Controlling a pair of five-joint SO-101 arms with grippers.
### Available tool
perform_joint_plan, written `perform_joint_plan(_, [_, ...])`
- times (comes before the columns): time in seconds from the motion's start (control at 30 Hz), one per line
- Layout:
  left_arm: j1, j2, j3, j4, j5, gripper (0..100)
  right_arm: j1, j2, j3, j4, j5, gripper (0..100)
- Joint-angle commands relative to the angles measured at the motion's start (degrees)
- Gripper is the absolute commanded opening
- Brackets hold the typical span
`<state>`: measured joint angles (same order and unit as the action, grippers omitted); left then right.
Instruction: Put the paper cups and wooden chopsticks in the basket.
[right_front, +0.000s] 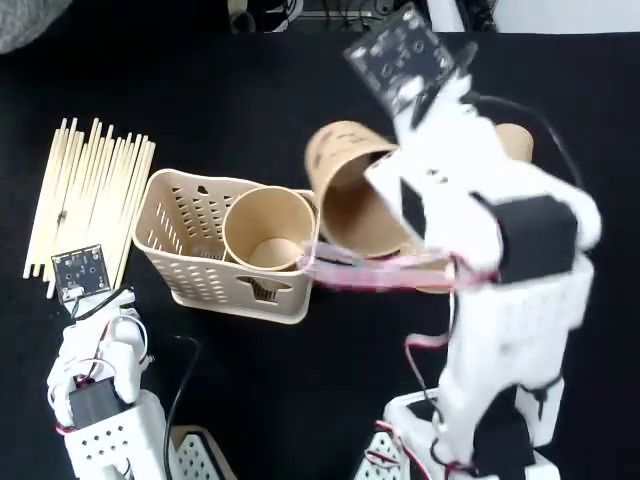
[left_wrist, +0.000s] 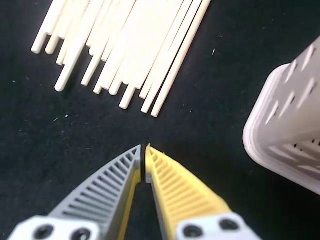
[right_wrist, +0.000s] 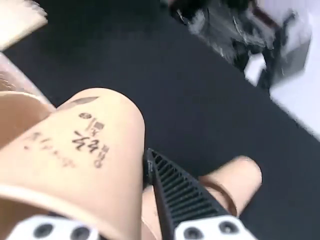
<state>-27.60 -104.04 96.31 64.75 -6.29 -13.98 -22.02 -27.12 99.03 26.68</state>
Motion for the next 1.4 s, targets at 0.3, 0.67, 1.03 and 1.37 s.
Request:
perform_joint_plan(0.3, [-0.13,-0.44,1.01,-0.35,-0.62,3,-12.57,-6.2,8.13,2.2,-5.19,1.1])
perform_joint_plan(0.67, [-0.13,-0.44,1.01,-0.35,-0.62,3,-14.42,-6.2,21.32,-4.75,-4.57,1.1])
perform_joint_plan(1.03, [-0.13,-0.44,1.01,-0.35,-0.62,3,-14.42,-6.11,28.18,-13.36,-3.78,3.3])
perform_joint_plan(1.37, [-0.13,-0.44,1.01,-0.35,-0.62,3,-14.59,-6.11,30.64,-21.71,-3.25,30.8])
